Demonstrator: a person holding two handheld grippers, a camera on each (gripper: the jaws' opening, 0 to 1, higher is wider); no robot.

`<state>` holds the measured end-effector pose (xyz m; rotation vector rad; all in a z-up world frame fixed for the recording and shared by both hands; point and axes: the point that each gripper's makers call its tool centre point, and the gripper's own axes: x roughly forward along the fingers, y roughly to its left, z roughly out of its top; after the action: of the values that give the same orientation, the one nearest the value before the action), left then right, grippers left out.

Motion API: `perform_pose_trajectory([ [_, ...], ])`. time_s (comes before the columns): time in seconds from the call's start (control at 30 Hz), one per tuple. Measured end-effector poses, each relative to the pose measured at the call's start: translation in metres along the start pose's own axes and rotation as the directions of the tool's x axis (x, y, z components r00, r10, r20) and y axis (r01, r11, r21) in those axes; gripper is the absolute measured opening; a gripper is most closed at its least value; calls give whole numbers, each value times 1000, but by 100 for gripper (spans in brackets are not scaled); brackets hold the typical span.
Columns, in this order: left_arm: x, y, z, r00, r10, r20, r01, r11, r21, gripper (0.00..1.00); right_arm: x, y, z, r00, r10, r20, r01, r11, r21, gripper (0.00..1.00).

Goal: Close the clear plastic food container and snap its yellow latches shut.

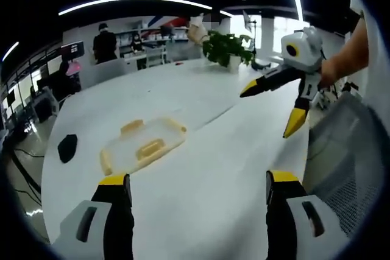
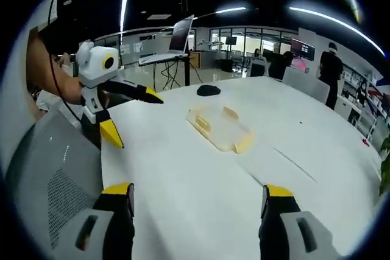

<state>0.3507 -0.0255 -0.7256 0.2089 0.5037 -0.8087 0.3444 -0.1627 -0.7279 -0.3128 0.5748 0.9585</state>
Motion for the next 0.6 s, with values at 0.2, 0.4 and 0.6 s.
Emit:
perform_pose_trajectory([
  [0.2,6,14,-3,1000,-3,-19,4,1000,15,88,12,-5,5,1000,15,-9,-15,1000,-22,85],
  [0.4,10,26,-5,1000,14,-20,-14,1000,1,87,23,-10,11,1000,24,-12,-24,999,-34,85],
  [0.6,16,29,-8,999,2,-39,-2,1000,13,87,33,-17,14,999,36,-22,-38,998,-56,84],
])
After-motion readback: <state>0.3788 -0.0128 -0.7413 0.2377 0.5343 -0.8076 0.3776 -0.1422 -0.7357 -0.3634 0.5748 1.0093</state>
